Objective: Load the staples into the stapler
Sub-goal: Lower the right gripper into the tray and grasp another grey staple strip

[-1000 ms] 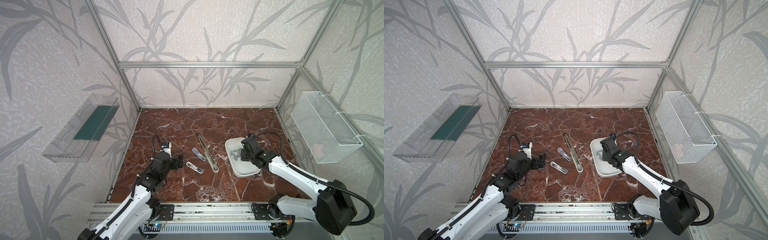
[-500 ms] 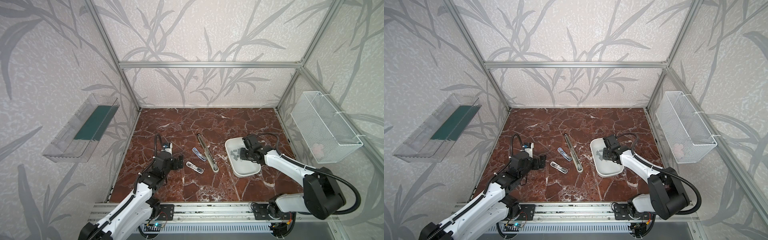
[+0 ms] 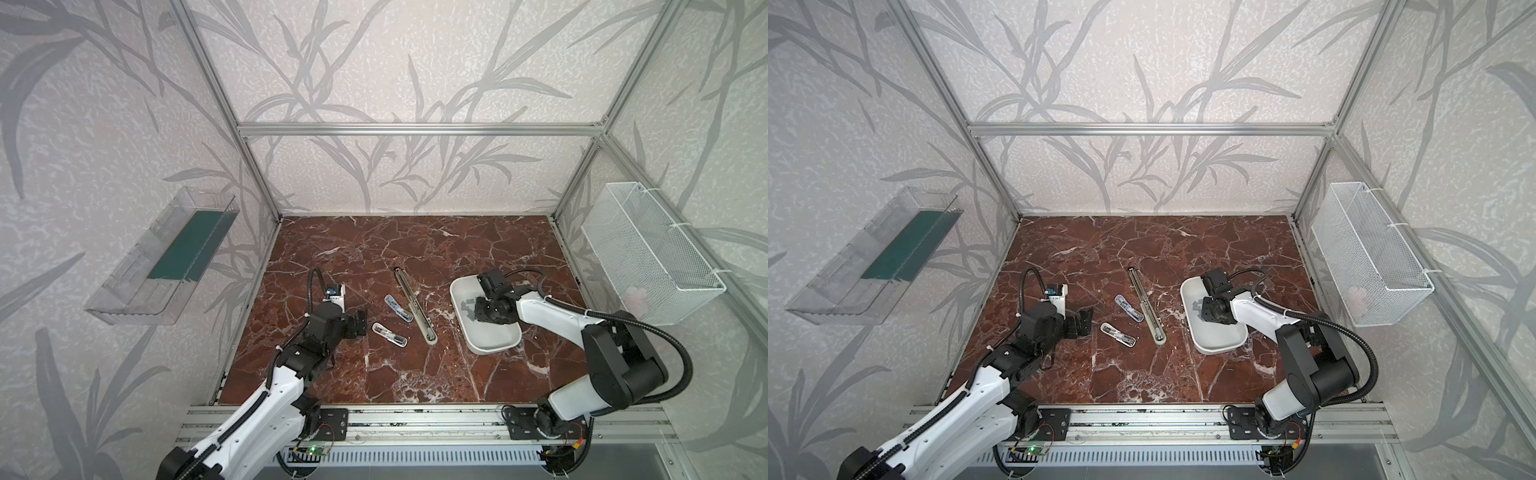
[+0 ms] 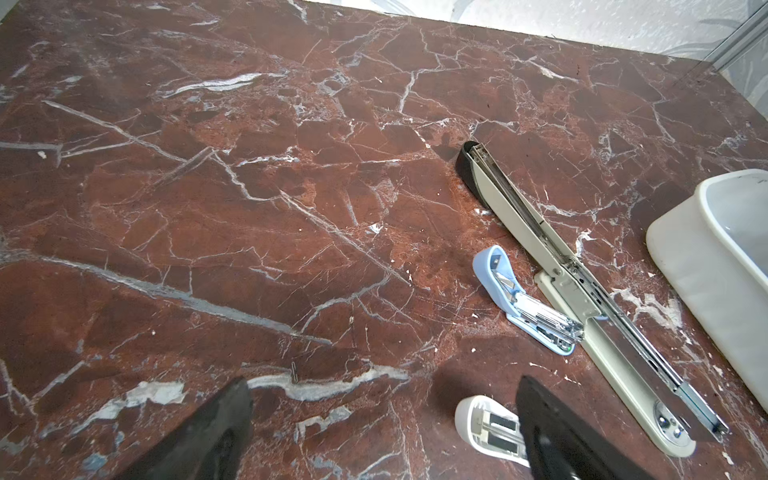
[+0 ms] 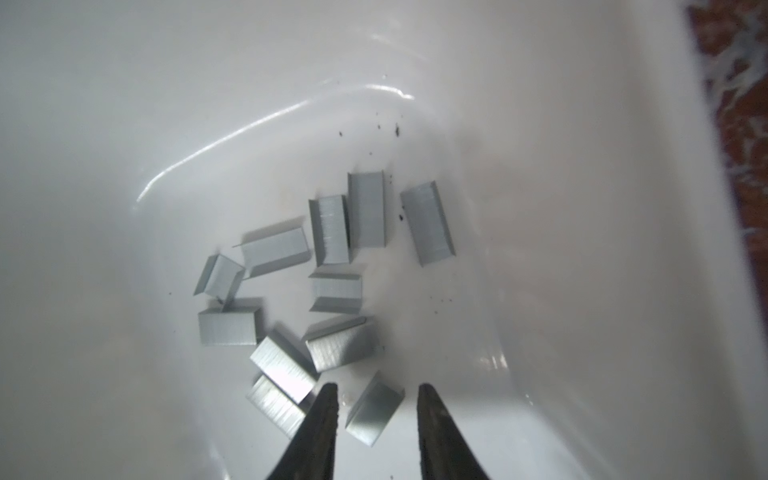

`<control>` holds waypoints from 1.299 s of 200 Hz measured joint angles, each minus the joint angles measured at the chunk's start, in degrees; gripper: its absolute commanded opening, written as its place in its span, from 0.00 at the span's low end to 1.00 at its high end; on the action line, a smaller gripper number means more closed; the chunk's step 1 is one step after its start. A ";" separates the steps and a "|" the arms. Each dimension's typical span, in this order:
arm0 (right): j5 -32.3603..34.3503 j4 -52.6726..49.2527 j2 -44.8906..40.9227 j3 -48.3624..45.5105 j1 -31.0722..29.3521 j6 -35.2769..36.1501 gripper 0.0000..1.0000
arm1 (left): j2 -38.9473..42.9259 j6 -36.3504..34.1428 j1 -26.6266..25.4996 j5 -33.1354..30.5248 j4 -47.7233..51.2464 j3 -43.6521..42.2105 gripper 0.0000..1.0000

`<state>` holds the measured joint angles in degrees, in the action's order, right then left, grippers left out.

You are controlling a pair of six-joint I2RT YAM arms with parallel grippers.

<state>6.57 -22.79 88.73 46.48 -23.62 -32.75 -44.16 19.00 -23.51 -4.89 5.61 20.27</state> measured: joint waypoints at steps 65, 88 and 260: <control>0.46 -1.29 1.68 0.28 0.00 -0.92 0.25 | 0.33 -0.02 0.00 0.44 -0.02 0.00 0.99; 0.59 -1.53 1.66 0.28 0.00 -1.38 0.23 | 0.50 -0.04 0.00 0.50 -0.02 0.00 0.99; 1.33 -1.51 4.11 2.32 0.00 -1.27 0.20 | 2.40 -0.17 0.00 0.52 -0.02 0.00 0.99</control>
<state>7.90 -24.29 92.84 48.80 -23.62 -34.02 -41.76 18.83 -23.51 -4.36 5.58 20.27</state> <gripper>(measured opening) 0.198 0.992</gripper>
